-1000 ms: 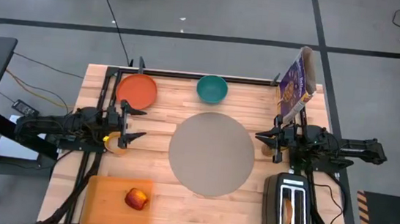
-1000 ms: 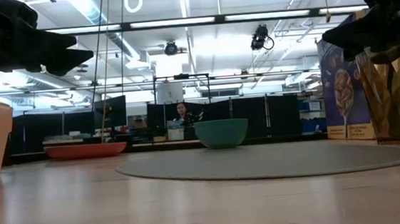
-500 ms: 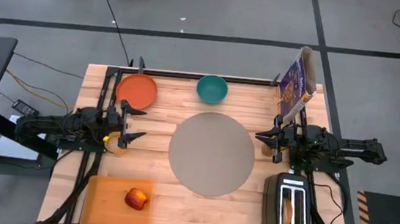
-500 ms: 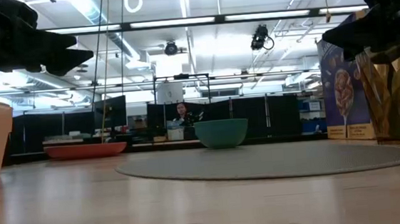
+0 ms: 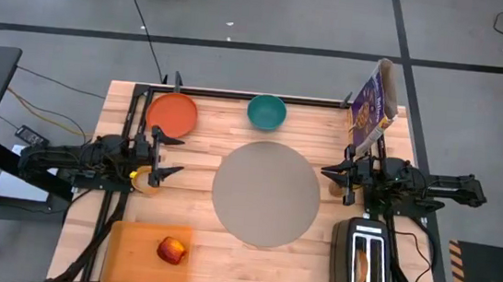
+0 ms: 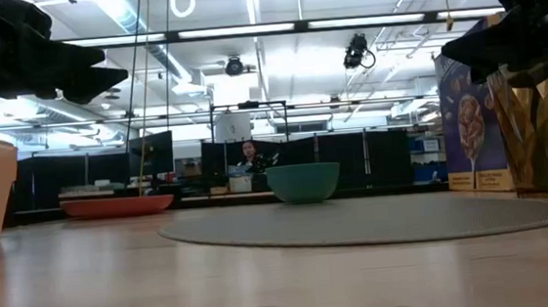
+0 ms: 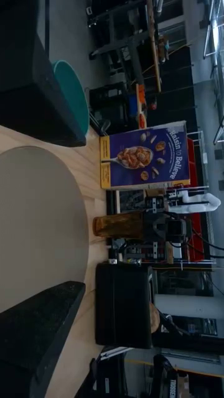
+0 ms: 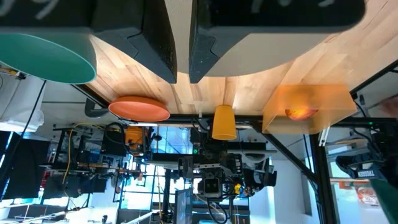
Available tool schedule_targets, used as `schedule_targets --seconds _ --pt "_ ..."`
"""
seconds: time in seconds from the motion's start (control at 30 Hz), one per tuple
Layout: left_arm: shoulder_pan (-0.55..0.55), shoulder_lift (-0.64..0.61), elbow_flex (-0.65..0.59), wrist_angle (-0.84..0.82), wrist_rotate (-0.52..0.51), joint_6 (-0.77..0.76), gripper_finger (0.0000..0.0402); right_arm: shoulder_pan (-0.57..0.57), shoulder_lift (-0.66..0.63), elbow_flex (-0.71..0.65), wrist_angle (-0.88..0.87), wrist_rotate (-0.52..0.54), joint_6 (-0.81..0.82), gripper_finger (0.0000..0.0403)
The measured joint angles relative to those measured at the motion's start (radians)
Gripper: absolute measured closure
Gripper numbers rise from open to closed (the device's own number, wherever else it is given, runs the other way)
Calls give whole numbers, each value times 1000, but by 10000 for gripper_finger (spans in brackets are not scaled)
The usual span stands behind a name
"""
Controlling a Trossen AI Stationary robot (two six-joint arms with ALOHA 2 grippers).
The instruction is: Arrange a breakfast setting
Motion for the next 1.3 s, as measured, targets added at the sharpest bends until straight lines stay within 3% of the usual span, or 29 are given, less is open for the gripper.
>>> schedule_targets --seconds 1.3 --pt "0 0 0 0 0 0 21 0 0 0 49 0 18 353"
